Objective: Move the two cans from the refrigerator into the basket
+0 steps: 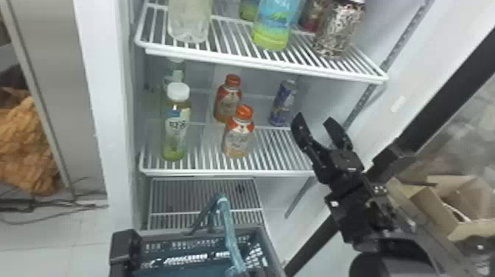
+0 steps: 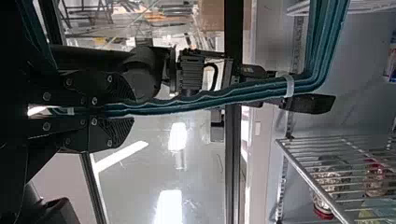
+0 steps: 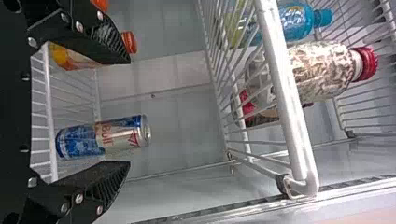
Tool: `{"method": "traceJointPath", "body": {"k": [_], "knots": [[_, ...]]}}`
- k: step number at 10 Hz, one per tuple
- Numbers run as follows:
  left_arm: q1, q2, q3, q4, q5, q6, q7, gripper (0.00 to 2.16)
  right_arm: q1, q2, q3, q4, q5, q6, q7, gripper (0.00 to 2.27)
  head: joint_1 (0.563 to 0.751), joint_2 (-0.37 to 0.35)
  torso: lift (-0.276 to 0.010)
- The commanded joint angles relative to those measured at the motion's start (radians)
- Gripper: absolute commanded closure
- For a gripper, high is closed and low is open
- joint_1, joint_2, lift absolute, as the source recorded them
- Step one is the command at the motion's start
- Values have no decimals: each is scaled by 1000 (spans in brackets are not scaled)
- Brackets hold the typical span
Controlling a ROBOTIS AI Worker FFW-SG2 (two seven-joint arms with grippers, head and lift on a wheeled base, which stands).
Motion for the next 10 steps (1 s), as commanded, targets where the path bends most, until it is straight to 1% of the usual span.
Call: {"method": "traceJointPath", "body": {"k": [1, 7, 10], "knots": [[0, 0, 0, 0, 1, 0, 0, 1210, -37, -2, 12, 56, 17, -21, -12, 222, 695, -350, -266], [-10, 6, -2, 0, 1, 0, -2, 1210, -197, -8, 75, 238, 25, -68, -64, 223, 695, -350, -266], [-12, 8, -2, 0, 1, -3, -2, 1210, -273, -14, 113, 328, 35, -88, -107, 223, 695, -350, -266]]}}
